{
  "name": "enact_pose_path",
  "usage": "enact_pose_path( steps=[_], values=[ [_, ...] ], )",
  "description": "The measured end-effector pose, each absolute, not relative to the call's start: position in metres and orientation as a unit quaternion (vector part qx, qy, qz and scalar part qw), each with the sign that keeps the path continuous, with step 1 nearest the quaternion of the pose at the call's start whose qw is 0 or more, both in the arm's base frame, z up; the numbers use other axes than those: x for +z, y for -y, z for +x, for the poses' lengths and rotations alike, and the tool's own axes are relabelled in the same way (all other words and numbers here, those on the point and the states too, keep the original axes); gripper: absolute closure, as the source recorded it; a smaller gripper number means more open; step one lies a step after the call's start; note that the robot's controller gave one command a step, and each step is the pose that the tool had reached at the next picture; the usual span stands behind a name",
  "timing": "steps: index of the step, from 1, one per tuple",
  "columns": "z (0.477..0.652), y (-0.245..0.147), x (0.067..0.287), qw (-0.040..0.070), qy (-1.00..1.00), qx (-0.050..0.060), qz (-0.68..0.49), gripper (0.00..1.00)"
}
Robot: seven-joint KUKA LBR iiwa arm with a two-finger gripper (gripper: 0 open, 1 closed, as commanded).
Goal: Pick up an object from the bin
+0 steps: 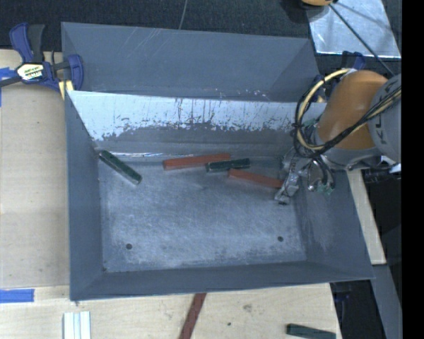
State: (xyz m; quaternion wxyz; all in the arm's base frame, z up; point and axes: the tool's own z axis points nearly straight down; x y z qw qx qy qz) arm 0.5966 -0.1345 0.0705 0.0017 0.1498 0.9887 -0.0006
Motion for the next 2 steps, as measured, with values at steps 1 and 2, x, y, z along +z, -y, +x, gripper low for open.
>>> enact_pose_path(
  steps=[1, 2],
  values=[
    [0.597, 0.134, 0.07, 0.002, -0.989, -0.001, 0.15, 1.0],
    [0.598, 0.13, 0.268, 0.007, -0.986, 0.0, 0.165, 1.0]
  ],
)
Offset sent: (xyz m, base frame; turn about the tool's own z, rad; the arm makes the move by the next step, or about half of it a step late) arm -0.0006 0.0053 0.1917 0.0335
